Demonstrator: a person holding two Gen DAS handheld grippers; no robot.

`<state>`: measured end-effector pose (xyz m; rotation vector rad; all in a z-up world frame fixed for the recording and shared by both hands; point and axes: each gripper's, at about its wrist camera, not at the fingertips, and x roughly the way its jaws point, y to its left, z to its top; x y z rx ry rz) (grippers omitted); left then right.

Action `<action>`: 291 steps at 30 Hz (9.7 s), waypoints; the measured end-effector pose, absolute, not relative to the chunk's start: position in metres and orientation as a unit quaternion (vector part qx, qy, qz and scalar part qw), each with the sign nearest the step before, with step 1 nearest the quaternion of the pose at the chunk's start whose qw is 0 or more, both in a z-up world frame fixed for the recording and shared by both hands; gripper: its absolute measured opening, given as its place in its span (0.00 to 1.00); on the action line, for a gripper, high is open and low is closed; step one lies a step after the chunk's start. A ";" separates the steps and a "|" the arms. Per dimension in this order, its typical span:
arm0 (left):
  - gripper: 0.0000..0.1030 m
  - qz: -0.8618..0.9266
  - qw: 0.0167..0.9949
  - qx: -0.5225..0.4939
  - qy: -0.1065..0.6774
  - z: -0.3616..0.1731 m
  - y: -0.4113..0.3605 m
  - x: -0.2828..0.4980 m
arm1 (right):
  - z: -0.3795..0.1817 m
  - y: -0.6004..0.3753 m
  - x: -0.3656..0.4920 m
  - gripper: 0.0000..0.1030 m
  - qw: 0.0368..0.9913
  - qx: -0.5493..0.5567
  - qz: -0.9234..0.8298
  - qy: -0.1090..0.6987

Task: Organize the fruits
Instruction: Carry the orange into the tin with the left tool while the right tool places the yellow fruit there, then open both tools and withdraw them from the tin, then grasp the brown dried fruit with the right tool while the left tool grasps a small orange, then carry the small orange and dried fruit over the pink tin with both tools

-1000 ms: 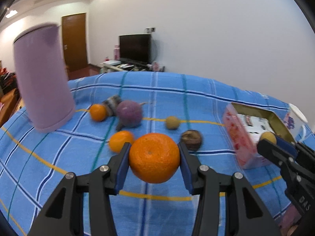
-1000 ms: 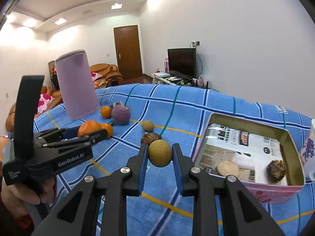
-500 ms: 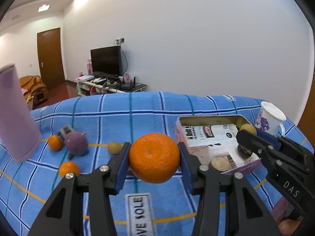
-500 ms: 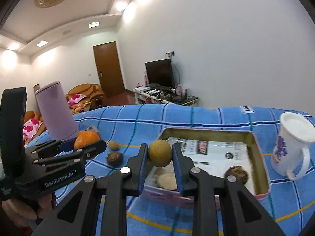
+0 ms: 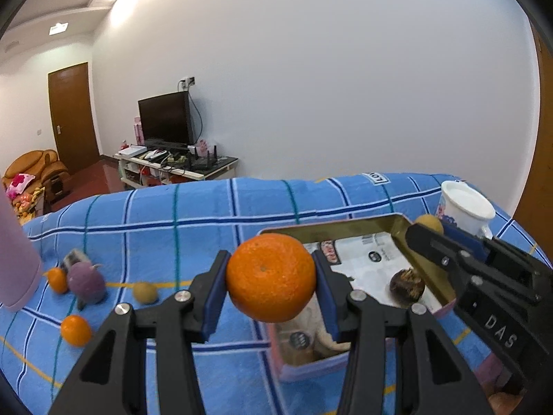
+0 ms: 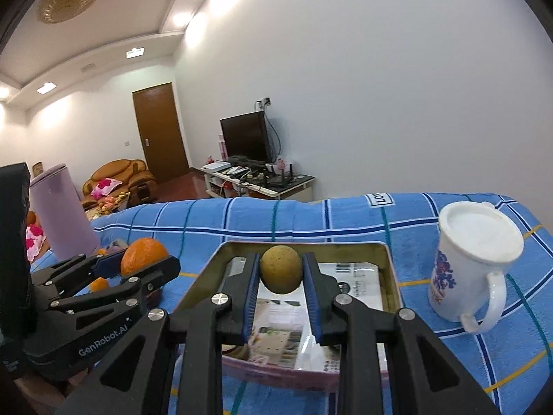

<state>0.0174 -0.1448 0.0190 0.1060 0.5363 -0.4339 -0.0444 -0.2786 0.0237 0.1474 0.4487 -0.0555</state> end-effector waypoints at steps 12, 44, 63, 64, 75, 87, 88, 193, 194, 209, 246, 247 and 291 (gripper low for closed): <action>0.47 -0.222 0.933 0.057 0.277 0.002 -0.182 0.030 | 0.018 -0.294 -0.037 0.26 0.968 0.059 -0.071 0.234; 0.47 -0.216 0.915 0.073 0.334 -0.020 -0.197 0.054 | -0.002 -0.302 -0.005 0.26 0.948 0.064 -0.075 0.303; 0.99 -0.189 0.942 0.125 0.246 -0.007 -0.207 0.023 | 0.004 -0.299 -0.015 0.53 0.960 0.088 -0.036 0.265; 1.00 -0.184 0.945 0.122 0.240 -0.005 -0.205 0.021 | 0.005 -0.301 -0.017 0.63 0.961 0.090 -0.040 0.257; 1.00 -0.162 0.955 0.085 0.234 0.001 -0.178 0.015 | 0.011 -0.314 -0.030 0.67 0.969 0.129 -0.064 0.202; 1.00 -0.132 0.962 0.077 0.226 0.001 -0.159 0.011 | 0.016 -0.303 -0.043 0.67 0.980 0.094 -0.076 0.156; 1.00 -0.131 0.962 0.074 0.228 0.001 -0.157 0.011 | 0.016 -0.304 -0.044 0.67 0.980 0.095 -0.076 0.155; 0.96 -0.098 0.930 0.052 0.351 -0.012 0.066 0.084 | -0.050 -0.084 0.096 0.43 0.894 -0.017 0.072 0.442; 0.95 -0.100 0.929 0.058 0.351 -0.014 0.062 0.084 | -0.051 -0.083 0.096 0.41 0.893 -0.021 0.073 0.443; 0.87 -0.109 0.924 0.076 0.360 -0.025 0.043 0.084 | -0.022 -0.090 0.040 0.40 0.938 -0.013 0.031 0.344; 0.42 -0.111 0.965 0.026 0.235 -0.002 0.045 0.052 | 0.002 -0.103 -0.001 0.40 0.973 -0.013 0.001 0.232; 0.42 -0.110 0.966 0.030 0.233 -0.001 0.044 0.050 | 0.002 -0.103 -0.001 0.40 0.973 -0.014 0.001 0.232; 0.42 -0.083 0.968 0.029 0.235 0.002 0.024 0.011 | -0.001 -0.107 -0.024 0.40 0.970 -0.028 0.013 0.239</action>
